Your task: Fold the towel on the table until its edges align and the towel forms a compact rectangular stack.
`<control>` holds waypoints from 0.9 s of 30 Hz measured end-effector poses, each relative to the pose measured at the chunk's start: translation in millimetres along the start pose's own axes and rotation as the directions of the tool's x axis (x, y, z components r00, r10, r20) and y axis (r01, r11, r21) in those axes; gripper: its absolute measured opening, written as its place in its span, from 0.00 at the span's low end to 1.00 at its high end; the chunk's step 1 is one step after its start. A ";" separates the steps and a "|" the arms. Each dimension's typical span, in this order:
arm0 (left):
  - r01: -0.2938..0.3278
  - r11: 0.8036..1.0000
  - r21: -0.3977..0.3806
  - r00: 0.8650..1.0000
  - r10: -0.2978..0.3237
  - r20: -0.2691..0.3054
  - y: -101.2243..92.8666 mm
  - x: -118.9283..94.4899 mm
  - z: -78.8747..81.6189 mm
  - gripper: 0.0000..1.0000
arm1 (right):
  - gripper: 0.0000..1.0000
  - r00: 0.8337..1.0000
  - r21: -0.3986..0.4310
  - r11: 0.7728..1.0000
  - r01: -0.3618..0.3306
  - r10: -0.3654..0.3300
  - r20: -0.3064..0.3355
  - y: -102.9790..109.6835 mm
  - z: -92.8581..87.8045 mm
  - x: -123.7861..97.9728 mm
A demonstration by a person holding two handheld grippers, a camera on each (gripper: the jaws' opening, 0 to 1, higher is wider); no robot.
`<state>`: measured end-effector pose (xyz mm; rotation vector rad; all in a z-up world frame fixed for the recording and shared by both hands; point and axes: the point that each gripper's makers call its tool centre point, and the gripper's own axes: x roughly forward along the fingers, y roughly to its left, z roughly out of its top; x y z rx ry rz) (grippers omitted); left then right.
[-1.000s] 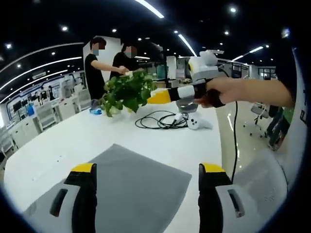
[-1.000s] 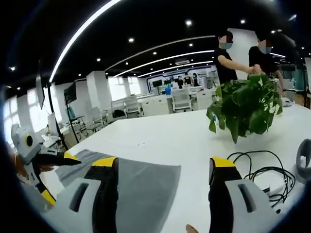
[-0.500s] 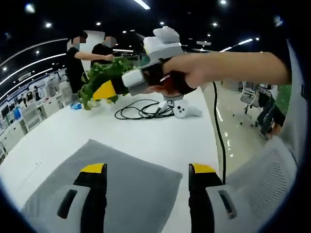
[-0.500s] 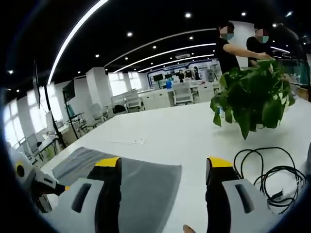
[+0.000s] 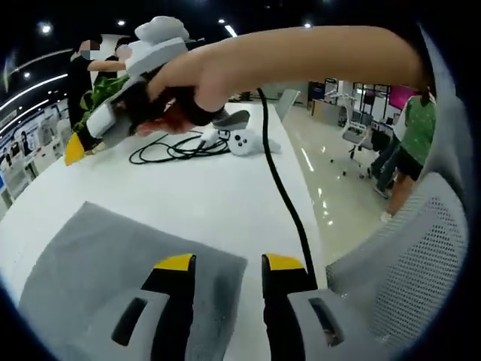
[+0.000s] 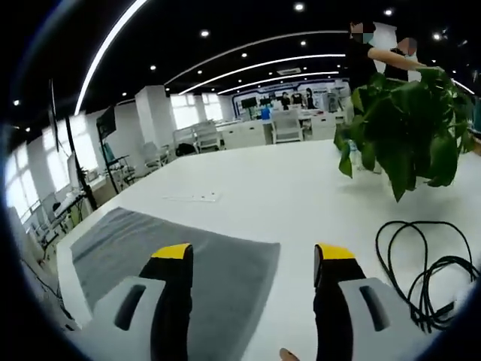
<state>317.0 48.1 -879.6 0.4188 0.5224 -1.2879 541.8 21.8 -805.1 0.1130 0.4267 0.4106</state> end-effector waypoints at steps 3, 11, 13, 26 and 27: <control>0.010 1.000 0.012 1.000 -0.010 -0.014 -4.8 8.0 -4.1 0.30 | 0.64 1.000 0.003 1.000 0.000 0.000 -0.011 -0.4 -4.5 5.5; 0.034 0.998 -0.058 0.999 -0.034 0.010 -6.8 27.0 -4.1 0.24 | 0.61 0.999 -0.009 1.000 -0.007 0.007 -0.039 -4.5 -15.0 23.1; 0.026 0.997 -0.067 1.000 -0.026 -0.001 -4.6 28.5 -8.4 0.23 | 0.61 0.999 -0.007 1.000 -0.006 0.005 -0.048 -7.6 -18.7 29.6; -0.048 0.999 0.006 0.999 0.048 0.017 0.9 30.9 -16.8 0.13 | 0.56 0.996 -0.018 1.000 0.000 -0.001 -0.095 -18.4 -35.8 59.3; -0.057 0.998 0.011 0.998 0.057 0.017 2.9 30.7 -16.6 0.09 | 0.55 0.995 -0.020 1.000 0.002 -0.004 -0.099 -20.2 -37.3 60.6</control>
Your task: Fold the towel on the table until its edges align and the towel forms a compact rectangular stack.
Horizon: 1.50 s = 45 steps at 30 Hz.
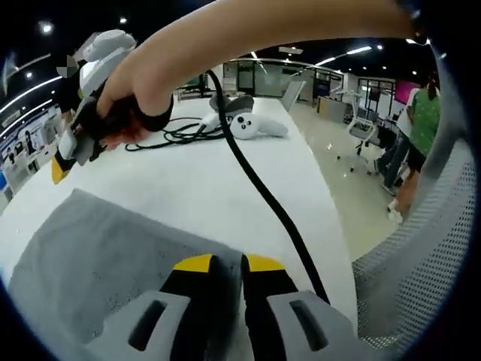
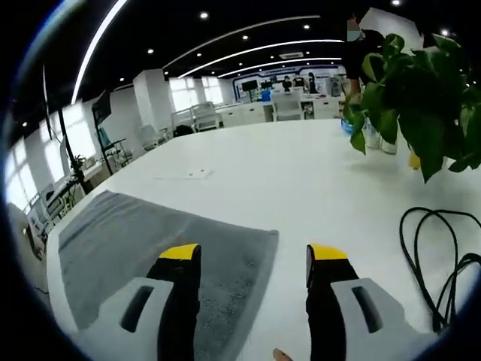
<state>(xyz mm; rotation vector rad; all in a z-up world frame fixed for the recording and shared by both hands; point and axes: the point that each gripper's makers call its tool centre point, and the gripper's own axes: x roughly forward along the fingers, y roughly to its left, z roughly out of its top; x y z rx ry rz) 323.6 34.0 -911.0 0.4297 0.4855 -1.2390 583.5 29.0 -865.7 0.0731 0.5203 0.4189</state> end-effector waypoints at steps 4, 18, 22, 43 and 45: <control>0.008 1.000 -0.017 1.000 -0.008 0.001 1.9 1.0 -1.6 0.08 | 0.52 1.000 0.004 1.000 0.015 -0.015 -0.017 -11.2 -7.0 8.3; -0.013 0.998 -0.055 0.999 0.014 0.029 4.5 1.3 -2.8 0.07 | 0.31 0.990 -0.120 0.991 0.062 -0.076 -0.122 -23.9 -32.9 41.0; -0.003 0.997 -0.073 1.000 0.005 0.031 5.0 1.6 -2.4 0.06 | 0.23 0.993 -0.143 0.988 0.051 -0.065 -0.098 -13.4 -26.5 38.8; 0.035 0.960 -0.279 0.996 -0.010 0.091 11.7 -3.6 10.4 0.05 | 0.01 1.000 0.121 0.992 -0.023 0.025 -0.011 22.1 -8.9 24.5; 0.020 0.961 -0.275 0.996 0.006 0.092 17.7 -10.6 13.5 0.05 | 0.01 0.999 0.168 0.984 -0.054 0.053 0.008 28.2 -3.0 21.2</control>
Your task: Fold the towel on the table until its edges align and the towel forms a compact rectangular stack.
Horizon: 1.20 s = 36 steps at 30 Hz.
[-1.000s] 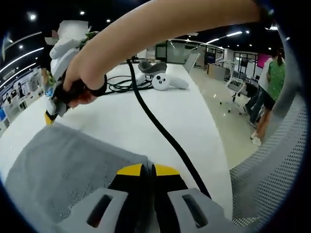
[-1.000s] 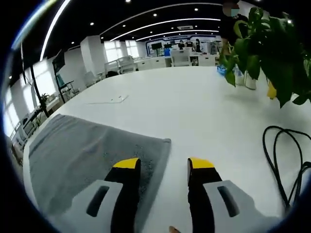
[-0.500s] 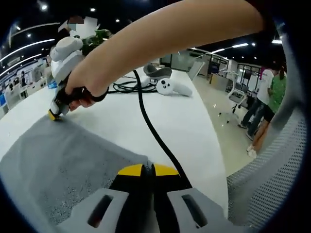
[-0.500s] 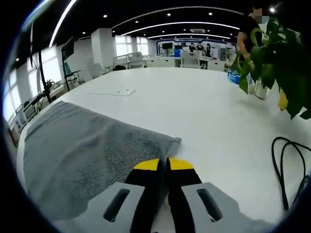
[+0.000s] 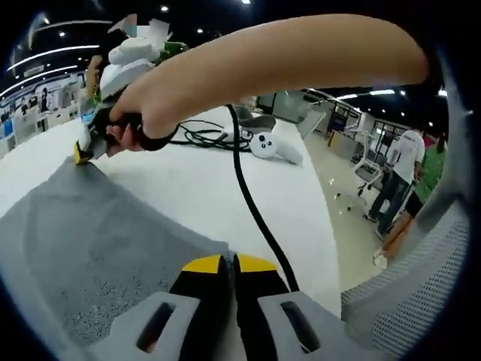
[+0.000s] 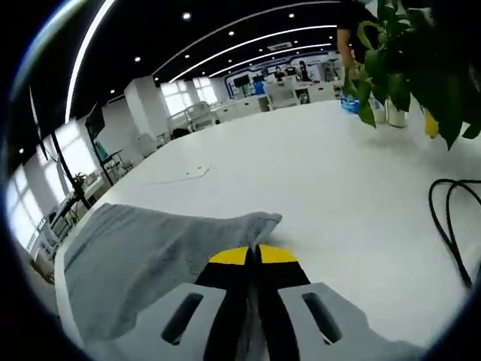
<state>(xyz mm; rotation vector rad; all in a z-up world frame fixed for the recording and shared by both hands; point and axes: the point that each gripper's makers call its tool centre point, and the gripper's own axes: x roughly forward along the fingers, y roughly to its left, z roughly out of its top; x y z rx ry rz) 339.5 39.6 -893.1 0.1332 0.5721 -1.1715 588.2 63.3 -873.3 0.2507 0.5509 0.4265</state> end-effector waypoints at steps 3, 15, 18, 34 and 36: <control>-0.008 1.000 0.007 1.000 0.008 0.027 1.2 -7.4 11.6 0.05 | 0.01 1.000 -0.005 1.000 -0.015 0.015 0.007 5.3 7.2 -6.3; -0.041 0.998 0.056 0.995 0.036 0.090 -0.7 -46.5 43.1 0.05 | 0.00 0.995 0.006 0.995 -0.096 0.095 0.033 34.7 35.0 -20.6; -0.059 0.995 0.083 0.993 0.050 0.107 -1.7 -57.3 51.7 0.05 | 0.00 0.990 0.019 0.991 -0.136 0.135 0.041 46.8 41.0 -23.5; -0.177 0.982 0.058 0.957 0.159 0.242 8.7 -123.3 92.9 0.05 | 0.00 0.972 0.047 0.978 -0.201 0.193 0.137 95.2 86.0 -39.7; -0.195 0.979 0.053 0.950 0.175 0.259 9.9 -133.4 96.6 0.05 | 0.00 0.970 0.047 0.978 -0.205 0.197 0.142 102.1 89.6 -40.3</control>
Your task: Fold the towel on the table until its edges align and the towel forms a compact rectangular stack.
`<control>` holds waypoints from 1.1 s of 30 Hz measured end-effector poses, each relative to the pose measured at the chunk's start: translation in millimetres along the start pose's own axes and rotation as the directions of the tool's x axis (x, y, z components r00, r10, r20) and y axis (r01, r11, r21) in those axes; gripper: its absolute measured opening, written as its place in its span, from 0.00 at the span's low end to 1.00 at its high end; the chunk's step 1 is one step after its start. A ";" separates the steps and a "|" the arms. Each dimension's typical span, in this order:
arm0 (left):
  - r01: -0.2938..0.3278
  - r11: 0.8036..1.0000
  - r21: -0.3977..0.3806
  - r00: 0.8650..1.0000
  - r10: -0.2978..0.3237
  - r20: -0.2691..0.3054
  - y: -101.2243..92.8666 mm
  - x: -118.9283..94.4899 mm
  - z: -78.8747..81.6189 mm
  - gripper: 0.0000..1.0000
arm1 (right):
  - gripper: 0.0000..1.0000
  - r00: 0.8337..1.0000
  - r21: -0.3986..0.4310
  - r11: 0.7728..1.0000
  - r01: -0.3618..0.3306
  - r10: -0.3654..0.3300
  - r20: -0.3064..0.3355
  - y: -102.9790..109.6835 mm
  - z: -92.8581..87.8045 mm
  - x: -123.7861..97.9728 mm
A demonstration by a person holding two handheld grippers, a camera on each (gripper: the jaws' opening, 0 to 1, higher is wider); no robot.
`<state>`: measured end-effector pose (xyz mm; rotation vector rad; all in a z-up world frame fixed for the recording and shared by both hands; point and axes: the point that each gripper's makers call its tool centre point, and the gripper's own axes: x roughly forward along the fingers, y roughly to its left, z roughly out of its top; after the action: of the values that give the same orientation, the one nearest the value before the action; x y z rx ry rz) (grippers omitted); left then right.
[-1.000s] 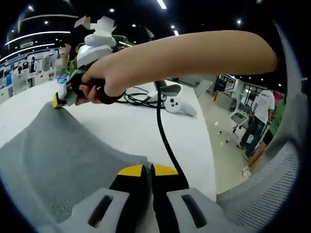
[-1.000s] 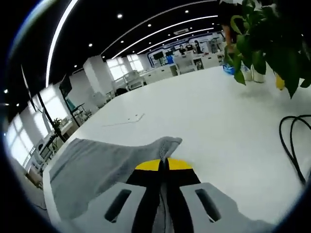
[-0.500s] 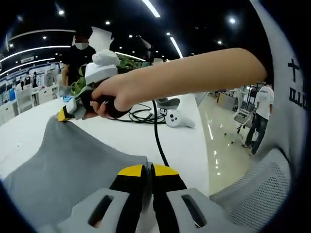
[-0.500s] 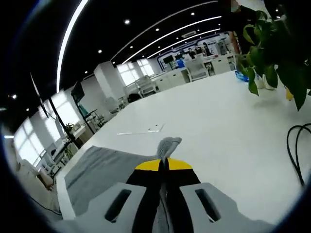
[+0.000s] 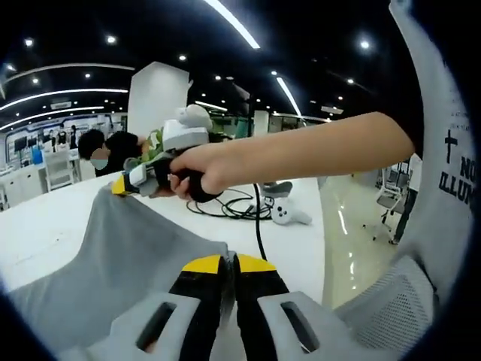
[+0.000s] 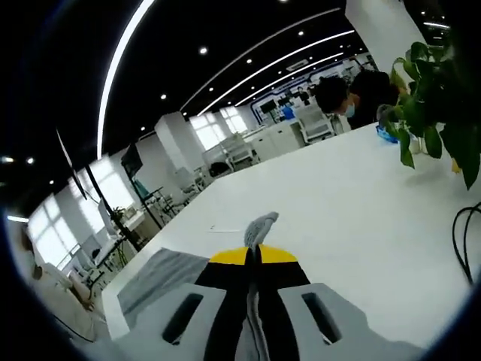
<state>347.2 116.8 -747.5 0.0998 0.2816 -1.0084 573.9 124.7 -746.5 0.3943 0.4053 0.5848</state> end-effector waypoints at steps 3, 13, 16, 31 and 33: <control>-0.022 1.000 -0.001 1.000 0.022 0.022 4.0 -11.4 8.2 0.05 | 0.00 1.000 -0.002 1.000 -0.011 0.011 0.010 10.2 5.6 2.0; -0.104 0.994 0.025 0.992 0.102 0.079 26.4 -48.8 31.4 0.05 | 0.00 0.999 -0.017 1.000 -0.014 0.014 0.035 35.7 22.2 12.7; -0.128 0.992 0.016 0.987 0.126 0.102 33.4 -60.0 39.1 0.05 | 0.00 0.998 -0.011 0.999 -0.037 0.038 0.048 49.8 28.3 18.8; -0.276 0.959 0.069 0.952 0.263 0.155 67.7 -133.0 57.4 0.05 | 0.00 0.990 -0.028 0.994 -0.103 0.105 0.093 120.4 50.6 41.8; -0.300 0.951 0.068 0.945 0.287 0.159 72.5 -144.8 57.5 0.05 | 0.00 0.989 -0.032 0.993 -0.113 0.115 0.092 130.5 51.2 45.8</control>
<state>346.8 261.9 -655.4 0.1450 0.0810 -0.7263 574.5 239.6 -654.0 0.4198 0.2861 0.6799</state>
